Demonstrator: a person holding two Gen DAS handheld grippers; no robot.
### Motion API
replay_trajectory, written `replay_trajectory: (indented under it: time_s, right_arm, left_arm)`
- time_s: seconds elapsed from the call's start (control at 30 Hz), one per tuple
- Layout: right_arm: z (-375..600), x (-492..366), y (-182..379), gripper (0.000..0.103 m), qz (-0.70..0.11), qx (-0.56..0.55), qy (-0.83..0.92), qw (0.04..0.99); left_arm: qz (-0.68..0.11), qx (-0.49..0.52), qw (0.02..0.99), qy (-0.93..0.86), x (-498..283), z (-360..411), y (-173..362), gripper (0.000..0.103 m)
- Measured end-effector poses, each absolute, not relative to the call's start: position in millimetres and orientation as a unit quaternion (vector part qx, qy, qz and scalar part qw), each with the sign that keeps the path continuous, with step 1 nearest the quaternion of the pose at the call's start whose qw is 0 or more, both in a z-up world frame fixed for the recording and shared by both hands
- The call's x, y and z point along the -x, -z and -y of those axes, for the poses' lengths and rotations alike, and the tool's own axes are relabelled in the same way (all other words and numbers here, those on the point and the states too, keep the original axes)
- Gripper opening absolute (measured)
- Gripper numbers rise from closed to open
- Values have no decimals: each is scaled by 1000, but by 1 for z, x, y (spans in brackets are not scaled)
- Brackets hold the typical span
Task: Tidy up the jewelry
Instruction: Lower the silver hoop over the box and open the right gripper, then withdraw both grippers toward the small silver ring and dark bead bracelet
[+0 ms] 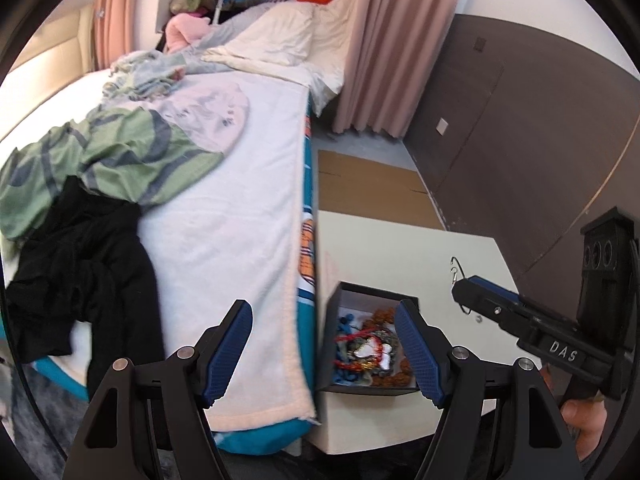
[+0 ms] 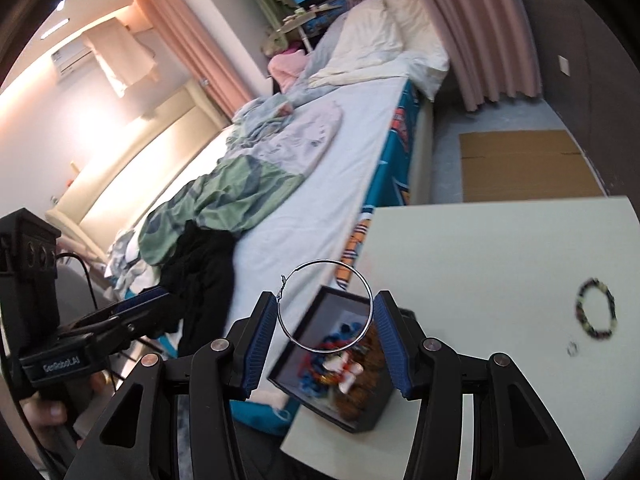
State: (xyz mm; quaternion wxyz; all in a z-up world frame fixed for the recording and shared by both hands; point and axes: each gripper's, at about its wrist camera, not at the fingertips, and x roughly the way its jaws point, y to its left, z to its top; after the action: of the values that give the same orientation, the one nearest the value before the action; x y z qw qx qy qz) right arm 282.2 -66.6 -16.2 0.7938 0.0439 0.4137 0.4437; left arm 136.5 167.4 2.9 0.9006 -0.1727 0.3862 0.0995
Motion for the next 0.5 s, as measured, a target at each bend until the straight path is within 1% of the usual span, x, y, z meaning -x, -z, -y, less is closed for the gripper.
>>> replay_trajectory:
  time_s: [0.03, 0.07, 0.1, 0.17, 0.33, 0.4, 0.5]
  right_arm:
    - [62, -282, 14, 52, -412, -41, -452, 790]
    - [54, -283, 13, 56, -416, -29, -466, 781]
    - [49, -283, 13, 65, -424, -17, -468, 775]
    - [47, -284, 14, 73, -433, -2, -464, 773]
    - [80, -289, 9, 74, -435, -12, -447, 781]
    - [94, -292, 7, 78, -435, -16, -438, 786]
    - [124, -297, 3, 79, -430, -22, -416, 801]
  left_arm:
    - [-384, 177, 900, -102, -135, -170, -4, 74]
    - [-384, 180, 900, -103, -134, -172, -4, 74]
    - [-386, 183, 898, -103, -134, -173, -3, 74]
    - [-387, 183, 898, -103, -134, -172, -2, 74]
    - [-390, 176, 899, -93, -141, -163, -2, 74]
    - [-392, 175, 899, -87, -145, -157, -1, 74]
    - [-395, 168, 900, -77, -155, -144, 0, 74]
